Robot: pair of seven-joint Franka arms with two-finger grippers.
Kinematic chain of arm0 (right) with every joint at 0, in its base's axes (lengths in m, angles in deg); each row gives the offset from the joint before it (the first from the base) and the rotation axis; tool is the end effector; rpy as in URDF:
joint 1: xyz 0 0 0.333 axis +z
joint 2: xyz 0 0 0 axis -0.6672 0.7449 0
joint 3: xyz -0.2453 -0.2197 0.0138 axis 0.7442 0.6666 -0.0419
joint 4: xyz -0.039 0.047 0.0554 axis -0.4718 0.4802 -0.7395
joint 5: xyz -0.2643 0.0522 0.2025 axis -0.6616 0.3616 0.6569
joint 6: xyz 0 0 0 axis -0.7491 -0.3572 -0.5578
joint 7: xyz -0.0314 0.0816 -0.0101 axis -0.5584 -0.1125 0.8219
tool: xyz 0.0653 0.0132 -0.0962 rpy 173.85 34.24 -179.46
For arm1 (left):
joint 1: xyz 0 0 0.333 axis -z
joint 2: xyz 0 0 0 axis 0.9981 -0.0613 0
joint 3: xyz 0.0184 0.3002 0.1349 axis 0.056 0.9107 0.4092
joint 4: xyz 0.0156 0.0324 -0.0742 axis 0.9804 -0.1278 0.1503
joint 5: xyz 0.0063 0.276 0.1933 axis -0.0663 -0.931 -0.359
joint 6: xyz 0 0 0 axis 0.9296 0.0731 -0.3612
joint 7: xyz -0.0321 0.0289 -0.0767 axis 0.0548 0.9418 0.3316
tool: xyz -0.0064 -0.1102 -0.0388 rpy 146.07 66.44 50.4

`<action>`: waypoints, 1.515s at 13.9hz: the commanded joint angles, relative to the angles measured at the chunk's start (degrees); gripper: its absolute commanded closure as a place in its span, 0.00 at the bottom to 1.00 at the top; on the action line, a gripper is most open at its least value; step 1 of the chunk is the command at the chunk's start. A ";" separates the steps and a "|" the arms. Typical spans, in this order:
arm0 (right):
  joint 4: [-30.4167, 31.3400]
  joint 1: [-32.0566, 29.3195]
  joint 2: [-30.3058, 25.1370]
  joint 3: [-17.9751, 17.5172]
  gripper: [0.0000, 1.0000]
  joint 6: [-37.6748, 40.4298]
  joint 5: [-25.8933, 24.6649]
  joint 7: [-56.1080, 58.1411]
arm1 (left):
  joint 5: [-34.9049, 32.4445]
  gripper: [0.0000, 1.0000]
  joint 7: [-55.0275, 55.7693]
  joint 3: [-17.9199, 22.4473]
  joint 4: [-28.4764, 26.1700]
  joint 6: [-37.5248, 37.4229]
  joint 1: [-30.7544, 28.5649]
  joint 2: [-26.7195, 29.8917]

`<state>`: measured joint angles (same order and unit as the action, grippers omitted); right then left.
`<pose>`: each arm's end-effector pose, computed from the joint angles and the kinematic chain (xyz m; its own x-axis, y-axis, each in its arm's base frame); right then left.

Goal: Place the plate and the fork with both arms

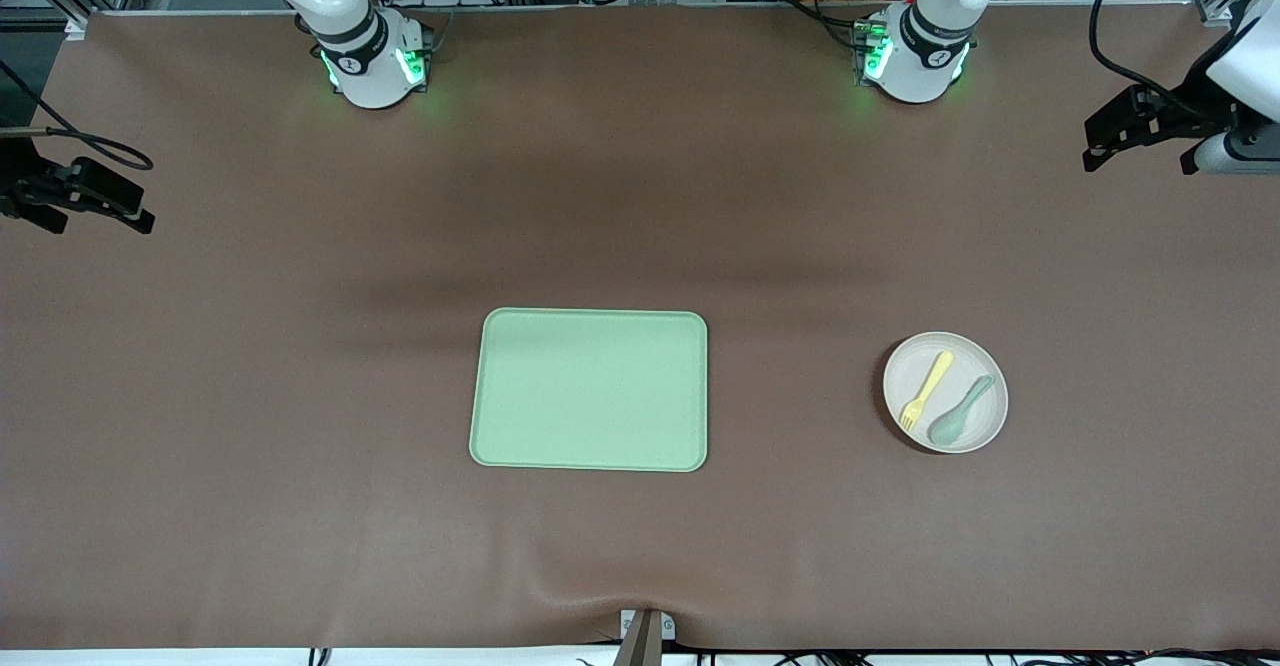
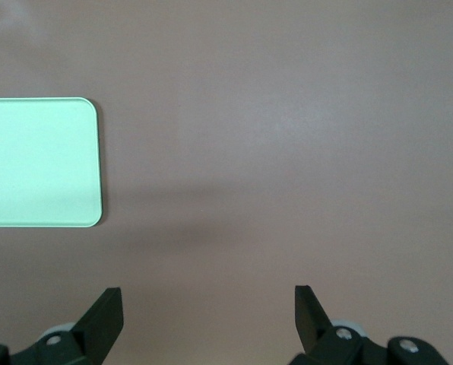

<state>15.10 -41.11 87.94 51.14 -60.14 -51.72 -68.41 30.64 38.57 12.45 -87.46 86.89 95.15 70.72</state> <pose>0.4989 -0.0193 0.6329 0.9995 -0.0294 0.0108 -0.0290 -0.9991 -0.0312 0.4587 -0.0413 0.6570 0.9984 -0.0560 -0.0108 -0.0562 -0.9982 -0.0203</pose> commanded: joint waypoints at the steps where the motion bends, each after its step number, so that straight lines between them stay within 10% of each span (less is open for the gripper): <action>1: -0.84 -1.01 0.36 -0.33 0.00 0.62 1.01 0.97 | -0.10 0.00 0.53 0.28 1.15 -1.05 -0.14 -0.22; 15: -0.84 -0.92 0.36 -0.33 0.00 0.62 1.01 0.97 | -0.28 0.00 0.44 0.37 0.01 -0.18 -0.31 -0.74; 21: -0.84 -0.92 0.36 -0.33 0.00 0.62 1.01 0.97 | 0.07 0.00 0.44 0.28 -9.12 14.12 -1.72 -2.93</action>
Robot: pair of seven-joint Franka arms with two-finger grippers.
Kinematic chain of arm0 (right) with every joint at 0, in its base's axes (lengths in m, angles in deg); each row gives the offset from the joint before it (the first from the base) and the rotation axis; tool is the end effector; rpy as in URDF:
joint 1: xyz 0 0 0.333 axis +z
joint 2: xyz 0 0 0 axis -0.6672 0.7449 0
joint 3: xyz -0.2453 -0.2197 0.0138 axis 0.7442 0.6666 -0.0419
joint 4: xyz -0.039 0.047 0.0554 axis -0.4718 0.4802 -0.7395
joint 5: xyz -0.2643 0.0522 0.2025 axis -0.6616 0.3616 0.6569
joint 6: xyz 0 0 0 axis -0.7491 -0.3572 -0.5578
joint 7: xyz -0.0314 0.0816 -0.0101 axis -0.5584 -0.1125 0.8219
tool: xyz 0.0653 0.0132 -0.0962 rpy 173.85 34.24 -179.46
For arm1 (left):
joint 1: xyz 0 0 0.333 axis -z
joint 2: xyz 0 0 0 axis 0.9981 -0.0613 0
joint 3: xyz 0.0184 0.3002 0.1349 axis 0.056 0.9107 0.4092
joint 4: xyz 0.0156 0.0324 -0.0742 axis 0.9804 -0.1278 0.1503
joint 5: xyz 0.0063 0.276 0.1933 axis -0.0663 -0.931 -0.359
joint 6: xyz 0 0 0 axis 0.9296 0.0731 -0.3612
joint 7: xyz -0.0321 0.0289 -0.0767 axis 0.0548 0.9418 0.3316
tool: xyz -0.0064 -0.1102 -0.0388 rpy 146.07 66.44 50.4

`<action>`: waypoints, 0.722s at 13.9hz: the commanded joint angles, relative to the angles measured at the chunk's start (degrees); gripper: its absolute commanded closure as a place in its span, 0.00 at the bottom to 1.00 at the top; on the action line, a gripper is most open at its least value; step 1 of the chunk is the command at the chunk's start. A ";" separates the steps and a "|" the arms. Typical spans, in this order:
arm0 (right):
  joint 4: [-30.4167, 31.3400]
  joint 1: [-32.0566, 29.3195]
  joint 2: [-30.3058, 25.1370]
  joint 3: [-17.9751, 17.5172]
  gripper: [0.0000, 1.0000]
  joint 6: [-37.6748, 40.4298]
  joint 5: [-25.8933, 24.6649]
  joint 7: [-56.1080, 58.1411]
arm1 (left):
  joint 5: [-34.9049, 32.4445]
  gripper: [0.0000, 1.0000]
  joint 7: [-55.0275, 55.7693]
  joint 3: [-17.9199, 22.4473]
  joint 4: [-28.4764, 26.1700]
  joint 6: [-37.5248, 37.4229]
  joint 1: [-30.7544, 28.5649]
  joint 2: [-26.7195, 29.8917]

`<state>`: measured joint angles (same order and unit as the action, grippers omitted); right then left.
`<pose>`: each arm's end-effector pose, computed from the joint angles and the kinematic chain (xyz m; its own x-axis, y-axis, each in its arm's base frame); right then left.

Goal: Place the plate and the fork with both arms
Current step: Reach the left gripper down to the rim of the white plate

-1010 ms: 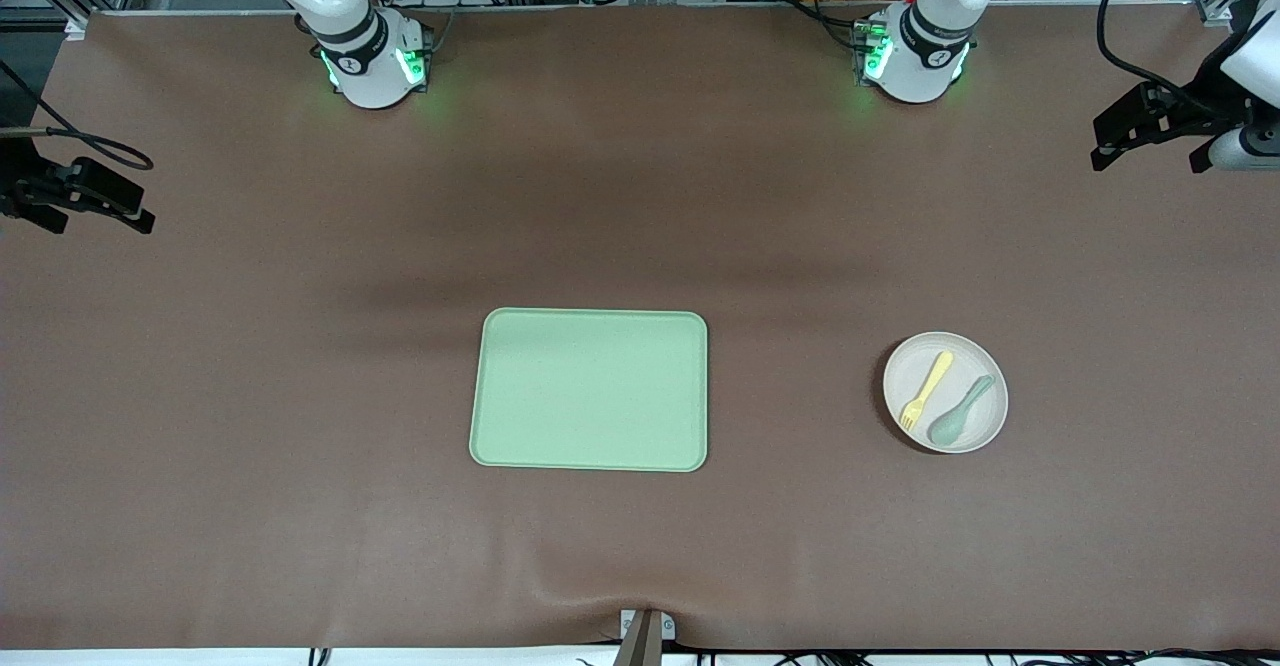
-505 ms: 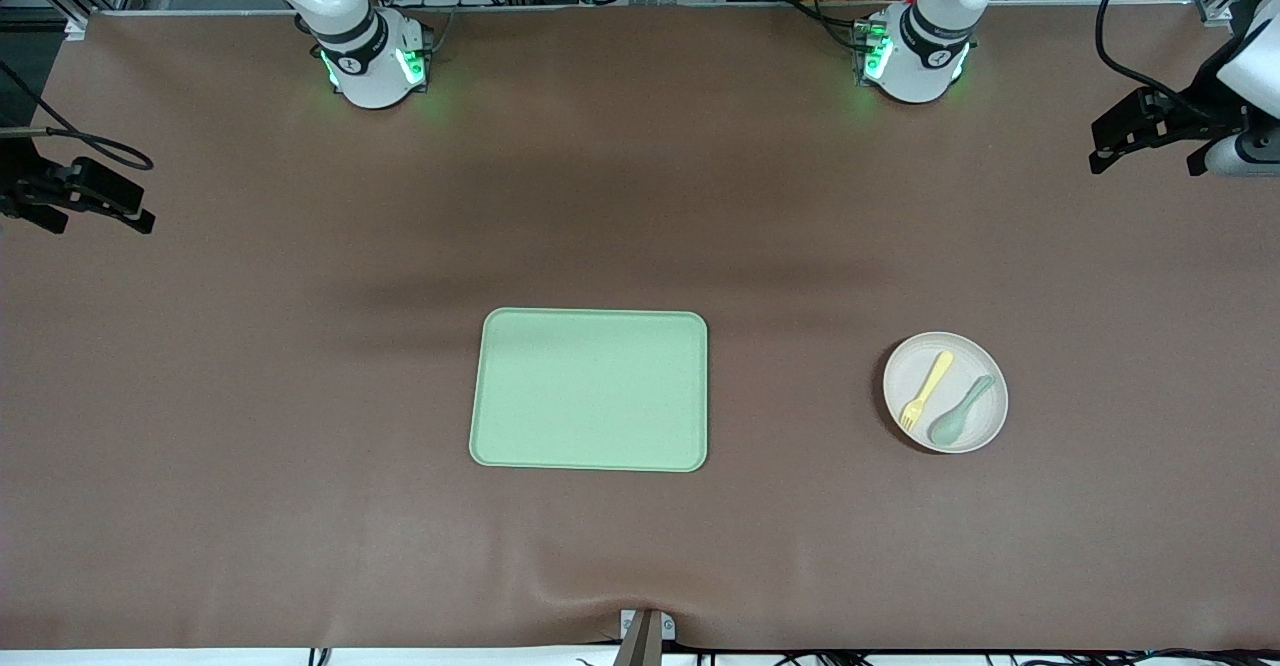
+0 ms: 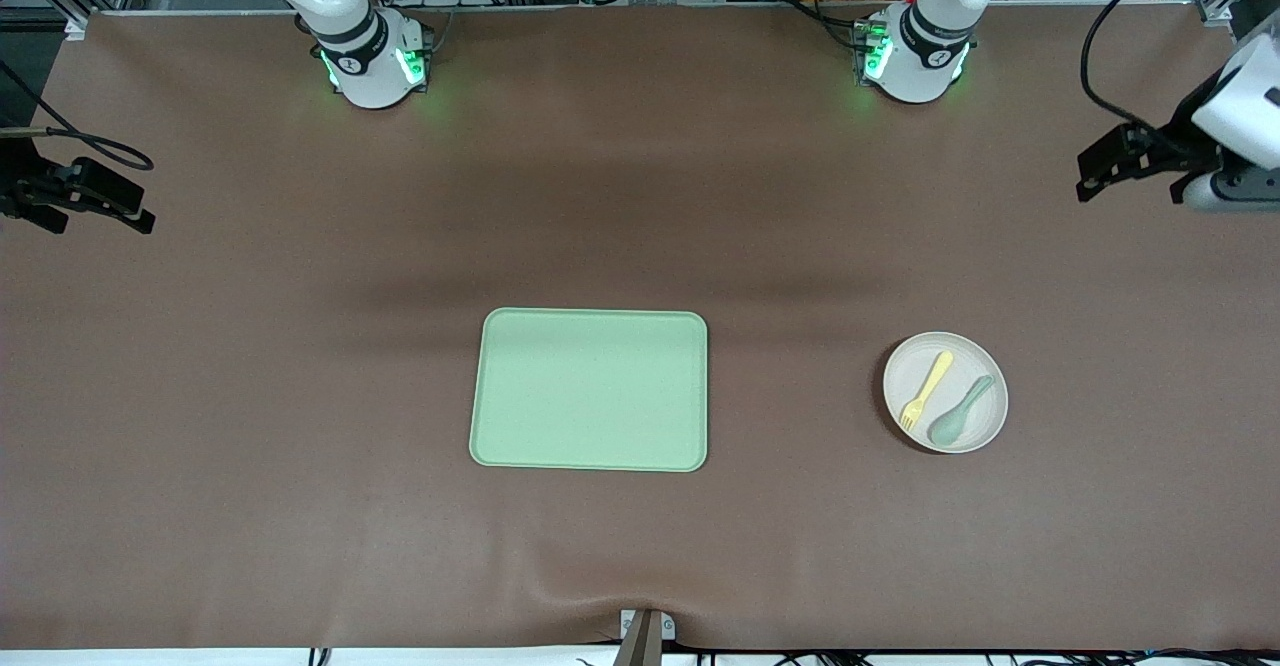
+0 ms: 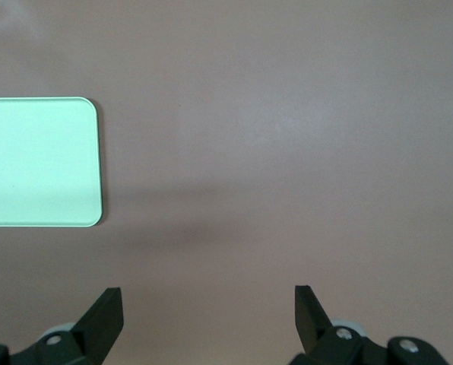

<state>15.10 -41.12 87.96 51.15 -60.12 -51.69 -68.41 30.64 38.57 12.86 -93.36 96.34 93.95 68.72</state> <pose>0.4990 -0.0195 0.6327 0.9995 -0.0297 0.0101 -0.0294 -0.9991 -0.0317 0.4860 -0.0312 0.6123 0.9994 -0.0317 0.0163 -0.0313 -0.9993 -0.0207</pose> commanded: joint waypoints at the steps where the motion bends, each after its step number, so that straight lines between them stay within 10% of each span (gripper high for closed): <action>1: -0.84 -0.91 0.34 -0.33 0.00 0.52 0.98 0.96 | 0.08 0.00 0.44 -0.13 -4.89 8.09 -0.53 -2.60; 10: -0.84 -1.00 0.43 -0.33 0.00 0.60 0.98 0.96 | -0.19 0.00 -0.27 -0.31 -5.79 35.53 -5.18 -28.17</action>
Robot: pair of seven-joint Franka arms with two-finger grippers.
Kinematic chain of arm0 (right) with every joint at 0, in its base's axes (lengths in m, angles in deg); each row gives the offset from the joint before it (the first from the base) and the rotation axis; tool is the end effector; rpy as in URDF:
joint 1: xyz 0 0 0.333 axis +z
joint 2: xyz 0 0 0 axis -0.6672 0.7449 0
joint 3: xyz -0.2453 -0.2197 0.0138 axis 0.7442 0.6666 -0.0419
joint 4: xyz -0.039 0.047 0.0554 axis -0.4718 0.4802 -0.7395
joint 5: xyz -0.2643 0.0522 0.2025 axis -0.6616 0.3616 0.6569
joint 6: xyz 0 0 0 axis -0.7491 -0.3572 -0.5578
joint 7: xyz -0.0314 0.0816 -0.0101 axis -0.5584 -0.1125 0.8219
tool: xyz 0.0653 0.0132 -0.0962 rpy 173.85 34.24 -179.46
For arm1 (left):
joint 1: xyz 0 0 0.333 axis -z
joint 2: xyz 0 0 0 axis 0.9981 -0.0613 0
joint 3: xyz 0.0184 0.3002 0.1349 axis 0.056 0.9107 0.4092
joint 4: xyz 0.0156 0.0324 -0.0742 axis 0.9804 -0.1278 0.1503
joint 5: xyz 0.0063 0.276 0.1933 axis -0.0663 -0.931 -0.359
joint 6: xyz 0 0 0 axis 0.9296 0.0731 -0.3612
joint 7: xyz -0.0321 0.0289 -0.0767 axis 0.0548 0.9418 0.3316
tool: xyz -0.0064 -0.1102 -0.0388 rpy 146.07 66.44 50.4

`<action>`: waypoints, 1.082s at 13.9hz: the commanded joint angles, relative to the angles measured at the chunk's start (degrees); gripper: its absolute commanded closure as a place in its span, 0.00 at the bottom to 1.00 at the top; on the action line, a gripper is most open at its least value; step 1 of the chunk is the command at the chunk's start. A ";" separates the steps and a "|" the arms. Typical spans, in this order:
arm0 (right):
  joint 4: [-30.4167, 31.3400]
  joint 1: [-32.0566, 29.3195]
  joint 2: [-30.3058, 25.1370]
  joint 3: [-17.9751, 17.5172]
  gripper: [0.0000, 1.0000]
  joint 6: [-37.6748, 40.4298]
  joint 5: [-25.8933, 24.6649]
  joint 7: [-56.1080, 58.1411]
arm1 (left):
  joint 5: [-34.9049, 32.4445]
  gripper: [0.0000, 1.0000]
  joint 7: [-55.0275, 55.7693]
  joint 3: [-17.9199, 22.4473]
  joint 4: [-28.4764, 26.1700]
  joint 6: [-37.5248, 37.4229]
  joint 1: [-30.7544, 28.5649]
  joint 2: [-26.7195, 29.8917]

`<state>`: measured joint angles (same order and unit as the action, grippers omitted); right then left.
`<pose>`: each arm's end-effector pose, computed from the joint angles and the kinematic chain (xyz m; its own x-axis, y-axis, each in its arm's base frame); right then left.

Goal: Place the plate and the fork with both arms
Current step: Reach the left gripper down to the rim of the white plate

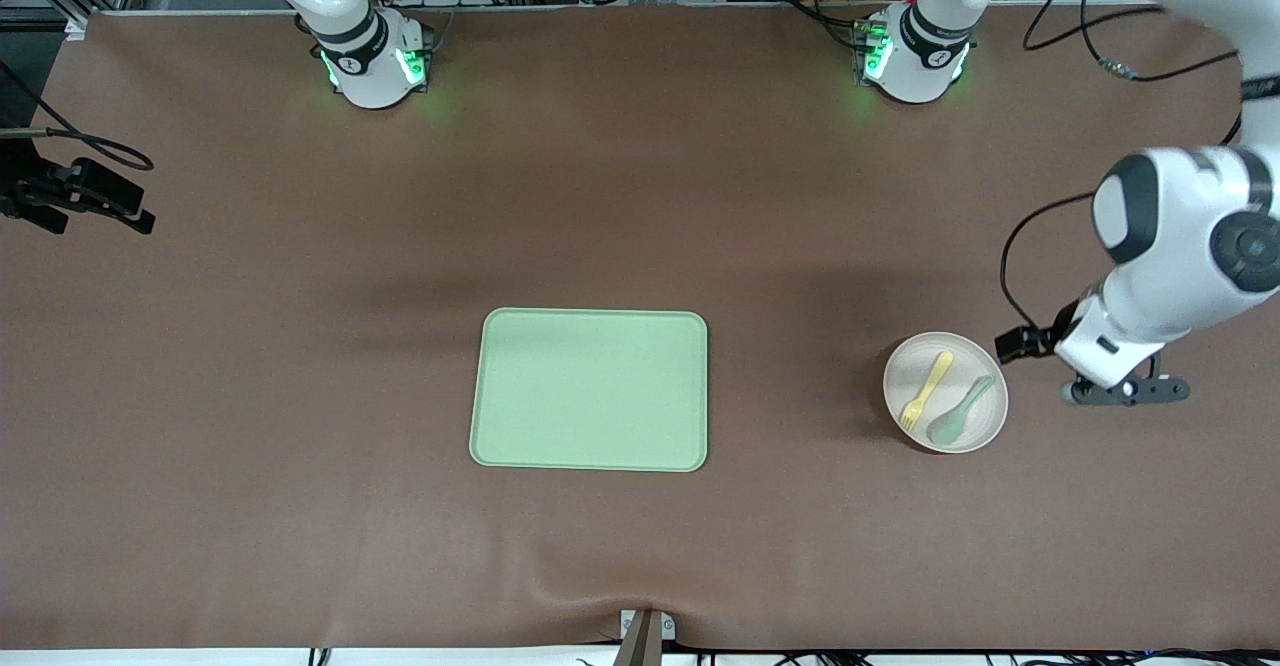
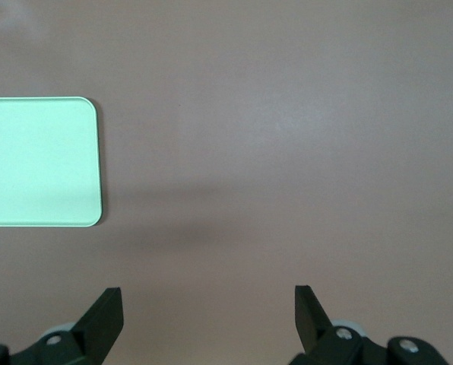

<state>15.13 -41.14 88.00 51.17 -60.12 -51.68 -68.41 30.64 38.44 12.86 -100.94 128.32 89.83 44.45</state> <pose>0.4992 -0.0198 0.6322 0.9995 -0.0304 0.0089 -0.0301 -0.9990 -0.0318 0.6010 -0.0018 0.3723 0.9996 0.0209 0.0195 0.0217 -0.9989 -0.0406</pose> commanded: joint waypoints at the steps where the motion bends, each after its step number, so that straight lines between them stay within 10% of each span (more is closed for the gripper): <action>1: -0.87 -0.89 0.30 -0.35 0.00 0.60 0.97 0.96 | -0.36 0.00 -0.22 -0.31 2.84 5.05 -1.32 -6.26; 6: -0.87 -0.98 0.30 -0.44 0.00 0.60 0.97 0.96 | 0.34 0.01 -5.15 -0.57 7.16 6.64 -3.17 -13.92; 15: -0.87 -0.98 0.29 -0.35 0.00 0.69 1.32 0.96 | 0.34 0.47 -5.94 -0.66 7.16 10.25 -3.26 -15.87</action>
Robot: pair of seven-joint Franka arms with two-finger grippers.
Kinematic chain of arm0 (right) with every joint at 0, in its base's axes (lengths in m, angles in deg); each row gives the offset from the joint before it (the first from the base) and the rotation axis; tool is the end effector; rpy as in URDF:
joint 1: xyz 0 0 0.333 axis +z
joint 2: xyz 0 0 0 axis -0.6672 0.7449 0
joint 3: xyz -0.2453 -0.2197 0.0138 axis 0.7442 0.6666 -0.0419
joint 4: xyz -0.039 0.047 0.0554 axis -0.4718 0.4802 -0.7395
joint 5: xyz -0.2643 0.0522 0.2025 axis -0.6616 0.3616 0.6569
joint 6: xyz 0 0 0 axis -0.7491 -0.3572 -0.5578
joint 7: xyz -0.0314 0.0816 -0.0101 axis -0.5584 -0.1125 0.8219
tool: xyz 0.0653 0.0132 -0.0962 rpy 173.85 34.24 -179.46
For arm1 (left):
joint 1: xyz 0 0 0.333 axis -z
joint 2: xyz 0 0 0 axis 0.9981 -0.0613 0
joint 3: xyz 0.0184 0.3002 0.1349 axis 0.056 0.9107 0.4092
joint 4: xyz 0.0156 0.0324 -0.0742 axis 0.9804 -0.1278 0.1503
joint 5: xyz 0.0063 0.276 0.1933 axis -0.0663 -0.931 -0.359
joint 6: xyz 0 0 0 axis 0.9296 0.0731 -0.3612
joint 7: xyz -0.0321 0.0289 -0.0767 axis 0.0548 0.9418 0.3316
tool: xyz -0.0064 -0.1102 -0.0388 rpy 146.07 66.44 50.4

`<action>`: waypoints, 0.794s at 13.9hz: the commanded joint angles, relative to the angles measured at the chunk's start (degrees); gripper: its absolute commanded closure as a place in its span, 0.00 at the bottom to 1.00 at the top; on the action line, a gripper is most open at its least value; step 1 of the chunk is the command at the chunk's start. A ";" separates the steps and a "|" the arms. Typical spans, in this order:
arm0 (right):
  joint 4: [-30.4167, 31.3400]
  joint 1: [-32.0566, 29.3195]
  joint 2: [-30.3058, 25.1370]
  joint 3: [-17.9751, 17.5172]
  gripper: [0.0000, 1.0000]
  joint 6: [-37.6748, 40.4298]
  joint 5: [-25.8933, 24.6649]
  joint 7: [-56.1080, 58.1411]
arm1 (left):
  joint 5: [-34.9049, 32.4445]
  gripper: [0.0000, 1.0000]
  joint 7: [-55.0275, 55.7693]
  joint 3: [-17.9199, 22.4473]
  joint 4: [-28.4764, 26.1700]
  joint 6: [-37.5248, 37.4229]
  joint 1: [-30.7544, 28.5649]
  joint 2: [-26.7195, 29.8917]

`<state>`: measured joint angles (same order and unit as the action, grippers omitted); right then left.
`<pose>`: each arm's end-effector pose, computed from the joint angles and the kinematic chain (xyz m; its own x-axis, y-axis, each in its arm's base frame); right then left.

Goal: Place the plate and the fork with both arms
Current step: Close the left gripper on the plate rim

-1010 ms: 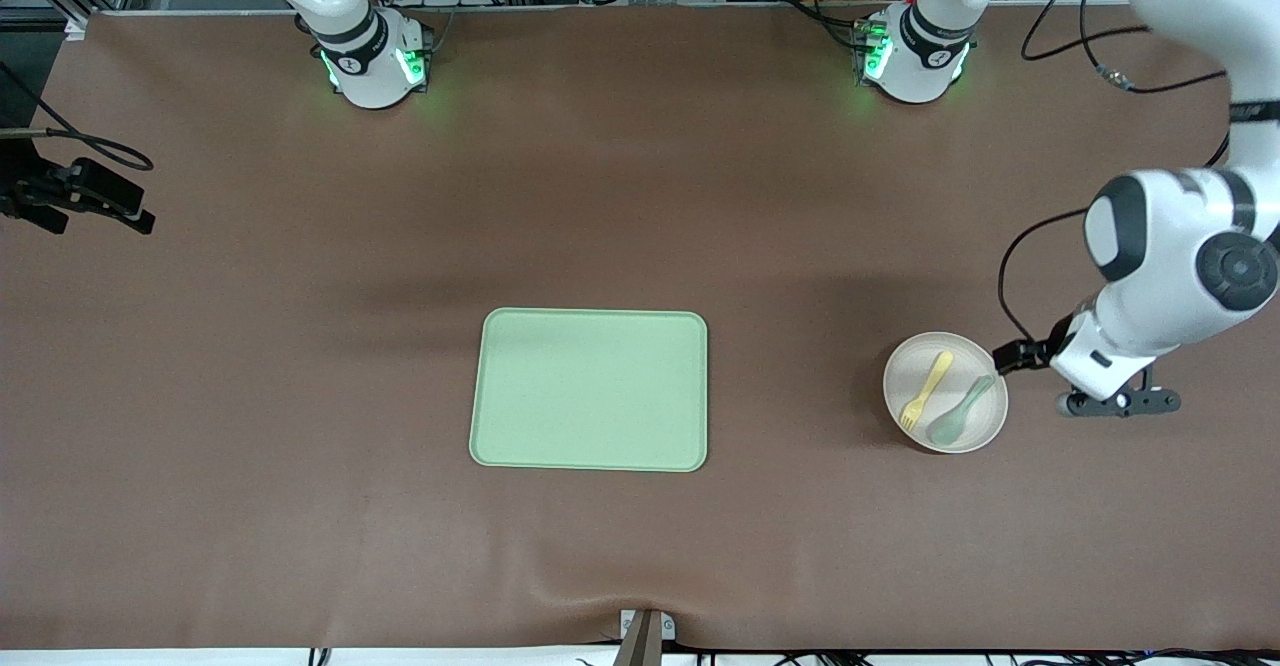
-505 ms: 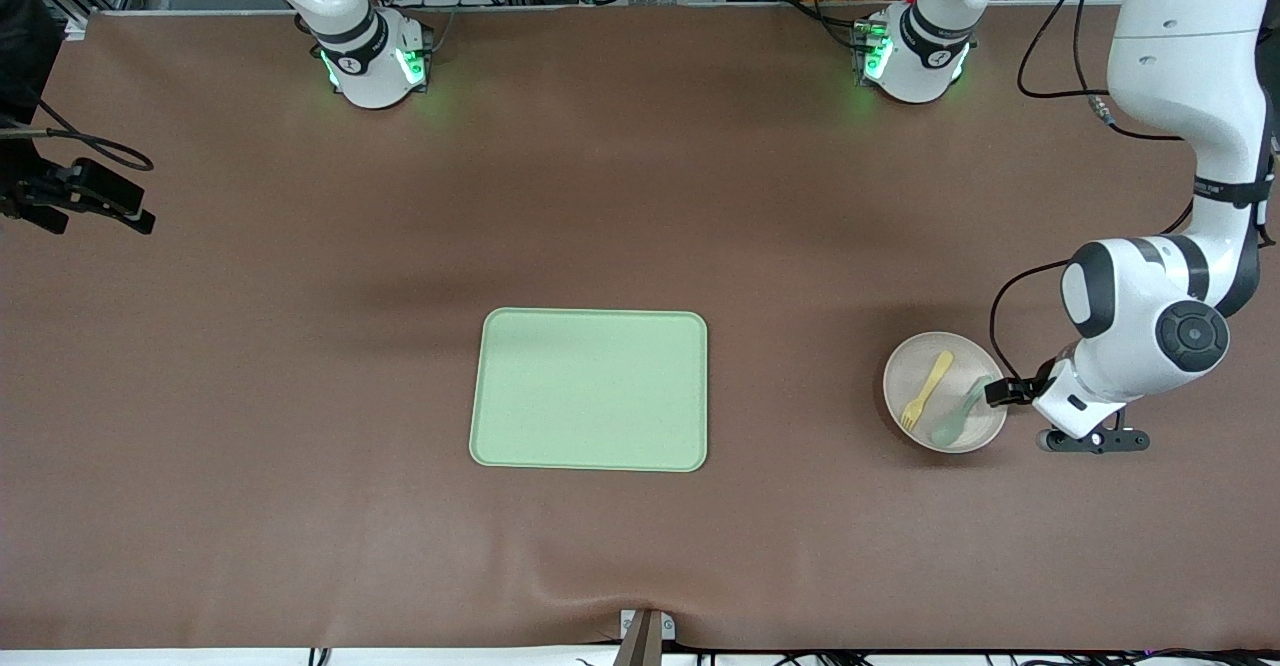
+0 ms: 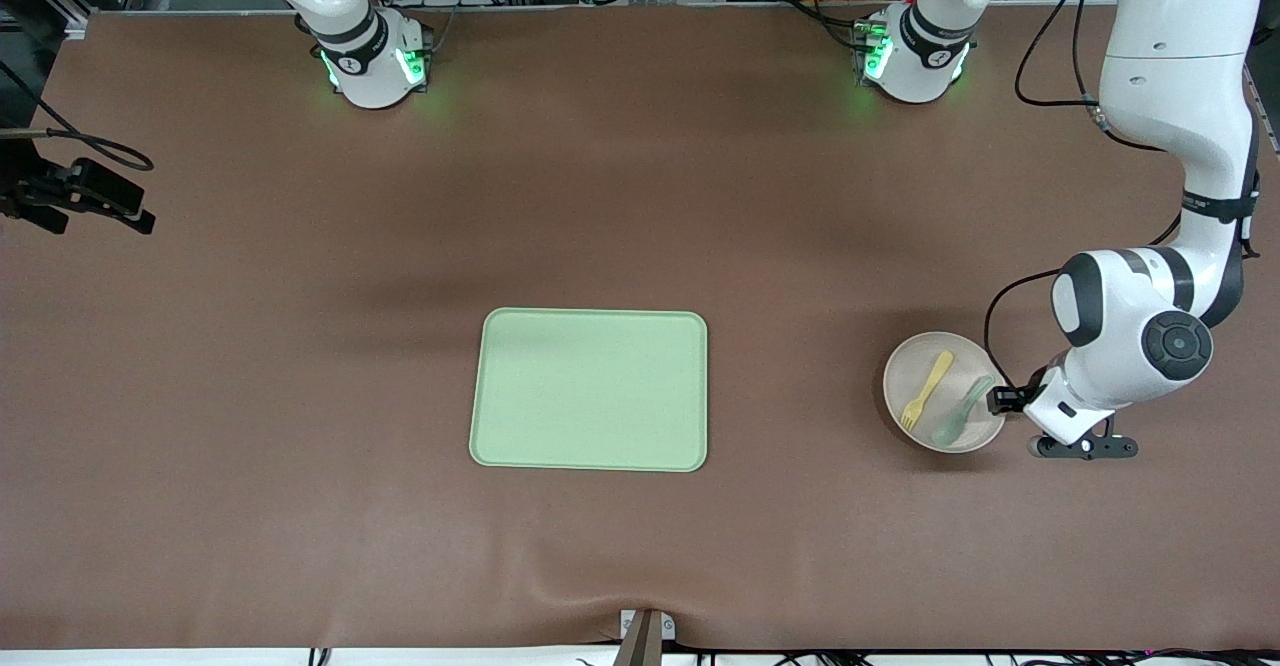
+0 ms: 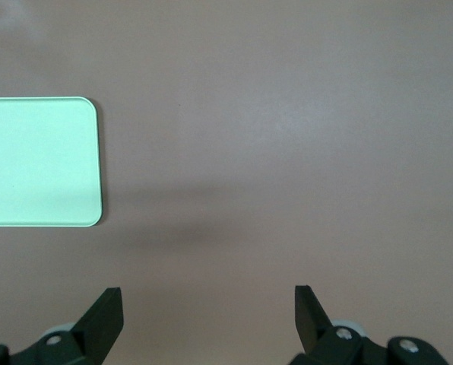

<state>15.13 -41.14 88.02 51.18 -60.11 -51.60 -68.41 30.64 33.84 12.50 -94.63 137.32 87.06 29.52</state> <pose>0.4993 -0.0197 0.6320 0.9995 -0.0306 0.0084 -0.0303 -0.9990 -0.0332 0.6442 0.0235 0.2672 0.9994 -0.0267 0.0223 -0.0256 -0.9984 -0.0496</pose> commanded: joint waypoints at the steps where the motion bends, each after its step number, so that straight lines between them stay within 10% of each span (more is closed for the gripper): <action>1: -0.87 -0.97 0.28 -0.36 0.00 0.68 1.23 0.96 | 0.43 0.47 -1.34 -0.30 0.84 1.34 -0.49 -1.20; 11: -0.79 -1.33 0.28 -0.36 0.00 0.77 1.32 0.96 | 1.92 0.54 -1.34 -0.91 0.23 2.22 -1.19 -2.17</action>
<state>15.13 -41.37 88.02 51.21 -60.10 -51.35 -68.41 30.84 33.83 12.25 -94.63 138.91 86.42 27.96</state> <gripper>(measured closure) 0.000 0.533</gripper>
